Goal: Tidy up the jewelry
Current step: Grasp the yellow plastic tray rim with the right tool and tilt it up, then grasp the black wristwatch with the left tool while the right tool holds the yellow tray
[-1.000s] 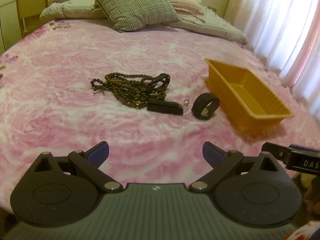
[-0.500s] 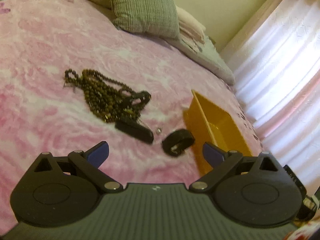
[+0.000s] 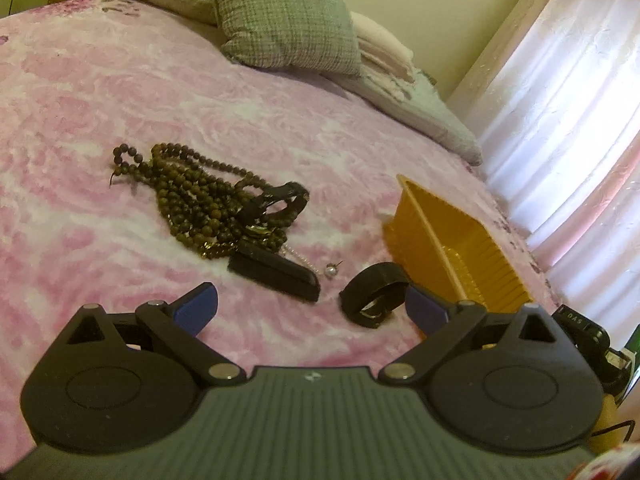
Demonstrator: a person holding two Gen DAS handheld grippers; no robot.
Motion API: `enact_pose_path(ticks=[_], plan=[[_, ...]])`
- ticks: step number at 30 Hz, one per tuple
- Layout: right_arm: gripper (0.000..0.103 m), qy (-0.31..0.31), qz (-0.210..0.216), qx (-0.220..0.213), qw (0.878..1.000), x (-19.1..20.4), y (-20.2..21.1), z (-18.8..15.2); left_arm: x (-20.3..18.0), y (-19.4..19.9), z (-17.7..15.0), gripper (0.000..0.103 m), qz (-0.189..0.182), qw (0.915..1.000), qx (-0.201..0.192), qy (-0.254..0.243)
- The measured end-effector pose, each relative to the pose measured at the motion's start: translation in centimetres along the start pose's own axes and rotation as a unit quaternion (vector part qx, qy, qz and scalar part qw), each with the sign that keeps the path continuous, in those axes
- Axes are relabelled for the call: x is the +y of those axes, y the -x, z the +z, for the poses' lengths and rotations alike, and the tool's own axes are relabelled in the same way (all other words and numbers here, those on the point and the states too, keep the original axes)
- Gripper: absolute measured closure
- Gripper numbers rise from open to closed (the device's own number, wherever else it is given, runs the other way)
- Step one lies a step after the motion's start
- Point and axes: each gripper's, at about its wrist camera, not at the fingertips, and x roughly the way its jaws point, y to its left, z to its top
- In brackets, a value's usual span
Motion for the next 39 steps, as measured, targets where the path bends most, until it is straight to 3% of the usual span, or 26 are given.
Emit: enact_pose_path(ticks=[3,12,20,24,28,32,35,39], plan=[[0.065,-0.002,0.003,0.000,1.000,-0.2,-0.6,-0.3,0.2,-0.2,-0.1,0.004,0.005,1.0000,0.002,0.002],[0.082,-0.006,0.014,-0.003,1.000,0.2,-1.2,-0.4,0.1,-0.4,-0.3,0.004,0.007,0.9999,0.007,-0.001],[0.086,0.019,0.011,-0.011,1.000,1.2,-0.9,-0.2,-0.3,-0.5,-0.3,0.006,0.014,0.9994,0.011,-0.030],[0.091,0.082,0.009,-0.023,0.996,2.9,-0.2,-0.4,-0.6,-0.8,-0.3,0.008,0.022,0.9976,0.016,-0.064],[0.091,0.173,0.002,-0.054,0.983,5.4,0.7,-1.1,-0.8,-1.1,-0.3,0.010,0.018,0.9965,0.018,-0.080],[0.092,0.217,0.001,-0.074,0.973,6.7,1.2,-1.5,-0.9,-1.4,-0.2,0.011,0.014,0.9954,0.020,-0.092],[0.092,0.240,-0.001,-0.095,0.966,7.4,2.2,-1.5,-0.9,-1.6,0.0,0.011,0.011,0.9954,0.021,-0.093],[0.093,0.219,0.020,-0.090,0.971,7.5,2.7,-0.7,-1.0,-1.9,0.0,0.012,0.010,0.9945,0.024,-0.101]])
